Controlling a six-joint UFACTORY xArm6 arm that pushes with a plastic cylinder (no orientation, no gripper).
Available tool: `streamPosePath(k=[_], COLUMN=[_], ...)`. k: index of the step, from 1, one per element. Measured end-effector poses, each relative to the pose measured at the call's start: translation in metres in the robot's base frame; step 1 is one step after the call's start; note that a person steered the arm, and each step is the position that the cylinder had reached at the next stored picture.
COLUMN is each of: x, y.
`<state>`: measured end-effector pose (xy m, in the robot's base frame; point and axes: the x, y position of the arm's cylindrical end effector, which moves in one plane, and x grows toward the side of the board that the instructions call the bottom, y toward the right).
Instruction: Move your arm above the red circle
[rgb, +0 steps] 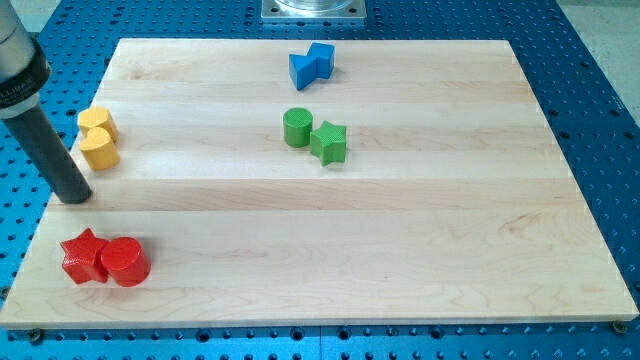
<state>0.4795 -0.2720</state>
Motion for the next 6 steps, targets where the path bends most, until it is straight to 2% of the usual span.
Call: streamPosePath(k=[3, 4, 5, 6], x=[0.008, 0.002, 0.002, 0.002], y=[0.001, 0.025, 0.072, 0.087])
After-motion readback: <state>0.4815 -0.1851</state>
